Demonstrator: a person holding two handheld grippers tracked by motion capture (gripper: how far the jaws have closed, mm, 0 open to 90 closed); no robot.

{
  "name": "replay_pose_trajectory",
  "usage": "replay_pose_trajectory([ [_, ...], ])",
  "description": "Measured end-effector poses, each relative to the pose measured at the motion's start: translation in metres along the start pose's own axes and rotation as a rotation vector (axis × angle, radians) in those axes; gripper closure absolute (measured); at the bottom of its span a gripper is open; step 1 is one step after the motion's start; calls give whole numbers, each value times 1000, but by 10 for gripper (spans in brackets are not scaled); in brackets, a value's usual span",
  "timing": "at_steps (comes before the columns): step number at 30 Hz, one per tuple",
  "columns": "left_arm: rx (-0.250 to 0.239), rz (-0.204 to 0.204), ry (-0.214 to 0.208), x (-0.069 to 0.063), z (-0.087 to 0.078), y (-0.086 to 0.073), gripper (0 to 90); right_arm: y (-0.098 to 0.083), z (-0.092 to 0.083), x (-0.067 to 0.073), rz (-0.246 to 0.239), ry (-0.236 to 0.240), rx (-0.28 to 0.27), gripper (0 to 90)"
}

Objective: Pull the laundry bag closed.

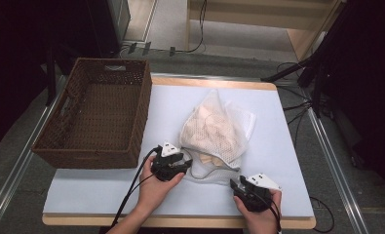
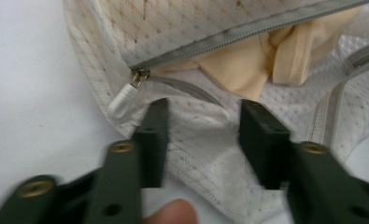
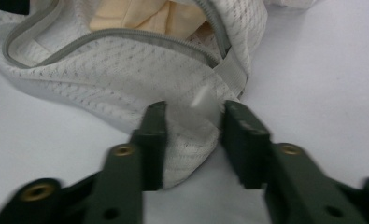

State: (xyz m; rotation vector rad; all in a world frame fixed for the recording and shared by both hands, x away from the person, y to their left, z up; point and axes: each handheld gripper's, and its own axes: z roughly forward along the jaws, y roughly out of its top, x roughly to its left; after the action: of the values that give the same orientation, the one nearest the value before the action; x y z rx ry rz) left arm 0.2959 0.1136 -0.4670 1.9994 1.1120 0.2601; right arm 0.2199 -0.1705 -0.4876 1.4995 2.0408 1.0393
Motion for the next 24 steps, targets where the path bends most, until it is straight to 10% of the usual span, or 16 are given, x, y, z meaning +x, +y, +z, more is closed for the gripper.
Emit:
replay_pose_trajectory([
  [3, -12, -38, -37, 9, -8, 0, 899, 2, 0, -4, 3, 47, 8, 875],
  [14, -13, -33, -66, 18, -54, -40, 900, -2, -19, -45, 104, 35, 8, 900],
  [21, 21, -2, -143, 9, -58, -54, 900, -4, -22, -43, 104, -8, 13, 883],
  [24, -33, -13, -90, 14, -63, -52, 735, -5, -24, -44, 112, -11, -18, 796],
])
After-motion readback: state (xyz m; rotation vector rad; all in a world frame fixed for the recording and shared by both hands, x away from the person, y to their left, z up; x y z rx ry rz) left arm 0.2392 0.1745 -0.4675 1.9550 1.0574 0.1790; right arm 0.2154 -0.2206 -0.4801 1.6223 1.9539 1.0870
